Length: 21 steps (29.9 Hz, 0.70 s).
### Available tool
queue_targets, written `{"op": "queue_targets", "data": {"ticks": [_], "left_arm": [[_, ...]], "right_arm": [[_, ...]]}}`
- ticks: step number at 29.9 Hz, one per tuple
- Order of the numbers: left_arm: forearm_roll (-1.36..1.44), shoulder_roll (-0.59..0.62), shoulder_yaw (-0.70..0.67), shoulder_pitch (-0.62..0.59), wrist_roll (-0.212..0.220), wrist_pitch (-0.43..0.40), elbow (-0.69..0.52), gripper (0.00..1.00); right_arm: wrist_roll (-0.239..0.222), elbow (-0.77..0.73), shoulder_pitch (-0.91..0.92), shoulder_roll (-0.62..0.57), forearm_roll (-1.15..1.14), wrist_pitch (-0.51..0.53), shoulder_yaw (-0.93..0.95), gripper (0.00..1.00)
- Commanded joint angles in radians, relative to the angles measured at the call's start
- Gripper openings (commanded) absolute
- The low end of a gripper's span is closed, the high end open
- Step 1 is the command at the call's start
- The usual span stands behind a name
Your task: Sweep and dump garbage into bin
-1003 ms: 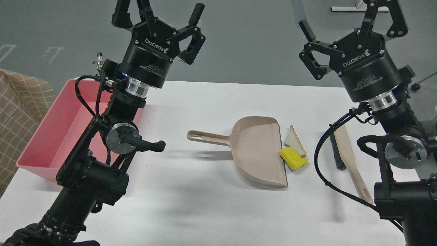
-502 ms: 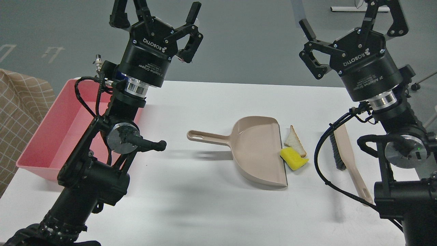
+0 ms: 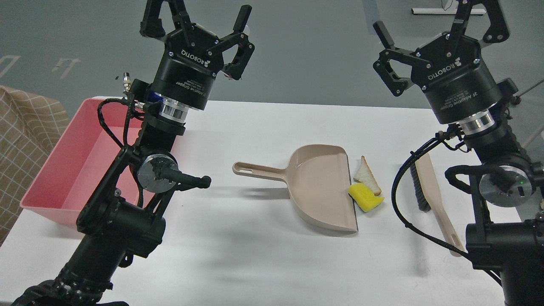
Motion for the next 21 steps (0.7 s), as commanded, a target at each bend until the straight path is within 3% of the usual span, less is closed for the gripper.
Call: {"op": "queue_targets", "data": {"ticks": [1, 21], "left_arm": [[0.0, 0.002, 0.0, 0.0, -0.001, 0.0, 0.0, 0.98], [0.002, -0.002, 0.008, -0.003, -0.001, 0.005, -0.001, 0.98]], "right_arm": [[-0.016, -0.003, 0.013, 0.0, -0.003, -0.015, -0.002, 1.0], [-0.02, 0.0, 0.005, 0.0, 0.0, -0.009, -0.002, 1.0]]}}
